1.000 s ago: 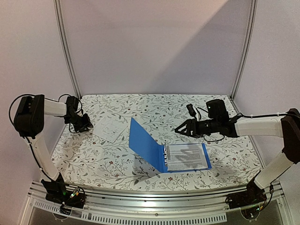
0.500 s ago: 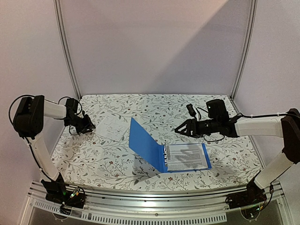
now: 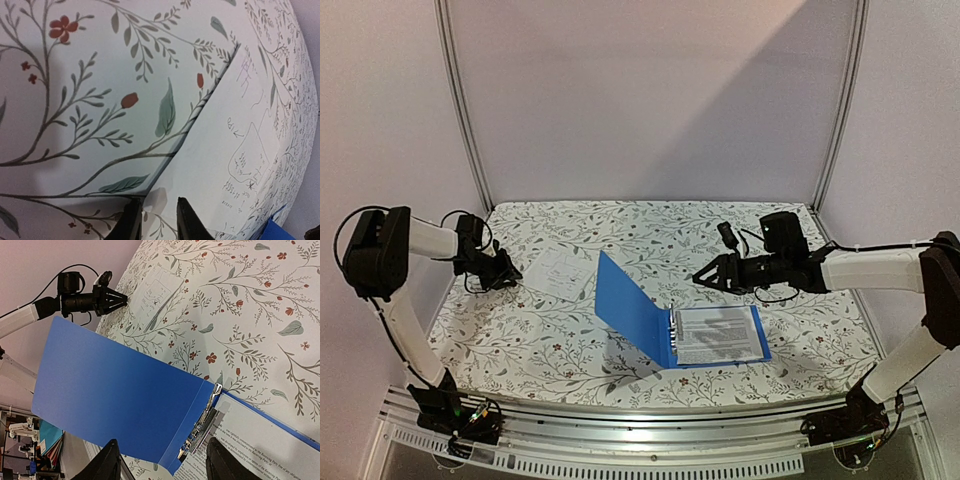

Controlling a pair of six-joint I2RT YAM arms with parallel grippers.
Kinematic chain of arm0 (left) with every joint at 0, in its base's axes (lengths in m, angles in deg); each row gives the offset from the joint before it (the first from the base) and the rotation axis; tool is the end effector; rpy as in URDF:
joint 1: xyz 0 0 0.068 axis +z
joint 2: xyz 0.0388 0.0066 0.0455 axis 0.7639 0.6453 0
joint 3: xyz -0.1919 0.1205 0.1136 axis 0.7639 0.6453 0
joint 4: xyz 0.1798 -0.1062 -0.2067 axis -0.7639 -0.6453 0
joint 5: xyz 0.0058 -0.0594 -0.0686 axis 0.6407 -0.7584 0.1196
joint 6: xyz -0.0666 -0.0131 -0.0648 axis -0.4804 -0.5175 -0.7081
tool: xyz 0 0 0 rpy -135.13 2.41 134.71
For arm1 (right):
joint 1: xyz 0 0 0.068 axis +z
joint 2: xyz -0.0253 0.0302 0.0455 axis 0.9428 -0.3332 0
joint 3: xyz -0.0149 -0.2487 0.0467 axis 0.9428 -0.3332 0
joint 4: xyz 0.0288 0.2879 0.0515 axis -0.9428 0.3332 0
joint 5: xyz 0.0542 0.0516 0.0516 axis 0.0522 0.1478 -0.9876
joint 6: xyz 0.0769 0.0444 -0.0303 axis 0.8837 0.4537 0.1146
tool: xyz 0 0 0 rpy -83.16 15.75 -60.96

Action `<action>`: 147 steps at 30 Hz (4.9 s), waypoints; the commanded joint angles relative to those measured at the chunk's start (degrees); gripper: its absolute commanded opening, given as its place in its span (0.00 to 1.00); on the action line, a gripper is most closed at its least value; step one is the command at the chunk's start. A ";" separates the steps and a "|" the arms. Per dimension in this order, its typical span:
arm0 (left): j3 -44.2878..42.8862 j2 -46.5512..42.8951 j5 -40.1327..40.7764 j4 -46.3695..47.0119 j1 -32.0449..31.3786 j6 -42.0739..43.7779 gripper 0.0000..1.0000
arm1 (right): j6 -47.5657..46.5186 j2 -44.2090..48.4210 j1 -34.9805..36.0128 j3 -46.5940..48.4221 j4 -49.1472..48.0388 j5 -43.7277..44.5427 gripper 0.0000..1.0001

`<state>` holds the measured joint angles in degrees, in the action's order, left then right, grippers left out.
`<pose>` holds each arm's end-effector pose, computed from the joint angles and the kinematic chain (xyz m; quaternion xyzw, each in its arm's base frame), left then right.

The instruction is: Put the files into the folder

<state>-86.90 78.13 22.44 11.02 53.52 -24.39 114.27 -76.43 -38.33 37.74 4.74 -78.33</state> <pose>0.3829 -0.0070 0.0377 -0.2406 0.9253 -0.2339 0.1765 0.2945 0.2433 0.1409 -0.1286 0.8450 0.4674 0.2258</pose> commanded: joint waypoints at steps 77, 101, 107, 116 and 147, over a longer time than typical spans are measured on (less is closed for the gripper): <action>23.69 -79.71 -0.39 -45.64 -8.52 -11.76 0.00 | -64.78 -35.31 55.35 51.74 21.98 62.69 0.67; 22.53 -79.10 -1.29 -43.35 -9.18 -11.16 0.01 | -78.92 -54.57 51.48 58.53 -5.76 73.55 0.05; 18.41 -73.37 12.98 -39.79 -10.38 -10.12 0.72 | -76.88 -52.46 51.35 54.05 -10.34 75.52 0.00; 19.44 -57.12 16.20 -31.11 -7.03 -8.13 0.78 | -72.95 -46.22 51.29 41.79 -24.75 81.70 0.00; 31.93 -54.50 -2.42 -8.16 -3.71 -13.19 0.68 | -68.55 -42.47 51.25 36.02 -31.32 80.68 0.00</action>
<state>-53.92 25.41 19.66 2.98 49.25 -39.31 44.11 -118.59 13.01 72.52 -28.04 2.89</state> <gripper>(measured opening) 0.703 0.005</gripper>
